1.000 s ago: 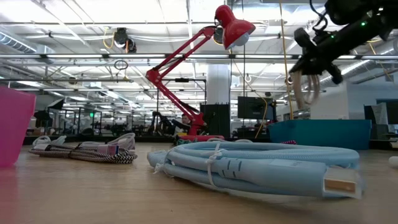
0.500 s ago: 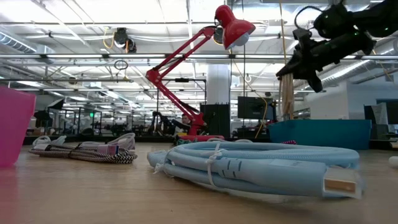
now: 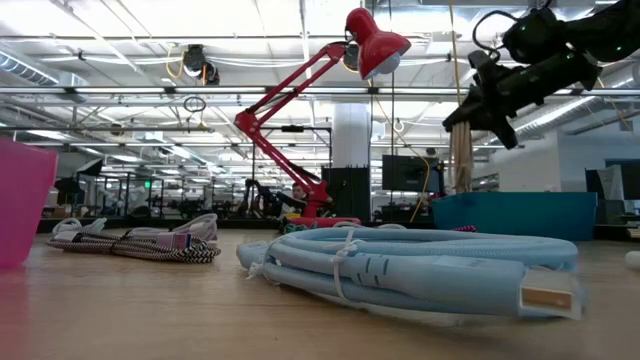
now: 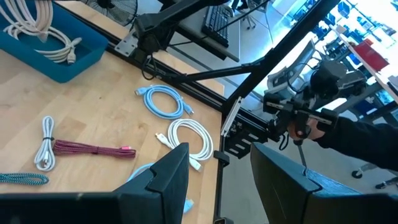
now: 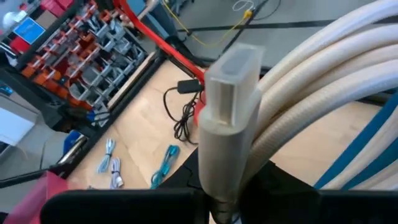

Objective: Sort cables
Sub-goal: Put the gray internet cable into the blue bin

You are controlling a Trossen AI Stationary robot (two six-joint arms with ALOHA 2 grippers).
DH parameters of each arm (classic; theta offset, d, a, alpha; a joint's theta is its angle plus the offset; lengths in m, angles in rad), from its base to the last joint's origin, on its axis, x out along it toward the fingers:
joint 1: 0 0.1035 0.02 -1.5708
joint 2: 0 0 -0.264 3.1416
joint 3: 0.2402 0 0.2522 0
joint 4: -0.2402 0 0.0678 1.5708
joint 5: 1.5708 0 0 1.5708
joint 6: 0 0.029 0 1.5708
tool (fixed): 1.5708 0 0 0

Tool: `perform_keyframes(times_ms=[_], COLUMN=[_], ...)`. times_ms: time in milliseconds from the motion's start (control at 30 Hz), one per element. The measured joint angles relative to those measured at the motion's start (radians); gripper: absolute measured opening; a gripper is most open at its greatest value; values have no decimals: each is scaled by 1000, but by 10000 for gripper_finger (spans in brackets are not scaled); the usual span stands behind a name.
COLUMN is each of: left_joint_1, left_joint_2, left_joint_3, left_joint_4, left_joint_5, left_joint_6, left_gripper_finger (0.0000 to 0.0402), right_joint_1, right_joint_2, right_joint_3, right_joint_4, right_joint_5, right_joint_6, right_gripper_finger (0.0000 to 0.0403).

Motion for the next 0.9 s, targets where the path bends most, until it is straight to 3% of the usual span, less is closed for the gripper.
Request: perform_keyframes(times_ms=[433, 667, 900], left_joint_1=[1, 1, 2], left_joint_2=[0, 0, 0], left_joint_3=[0, 0, 0], left_joint_4=[-2, -29, -30], left_joint_5=[-1, -3, -4], left_joint_6=[1, -2, -3], left_gripper_finger=[174, 175, 175], right_joint_1=[0, 1, 2], right_joint_2=[-1, -13, -5], right_joint_3=[0, 0, 0], right_joint_4=[-271, -338, -360], right_joint_5=[144, 282, 316], right_joint_6=[-15, 130, 186], right_gripper_finger=[30, 30, 30])
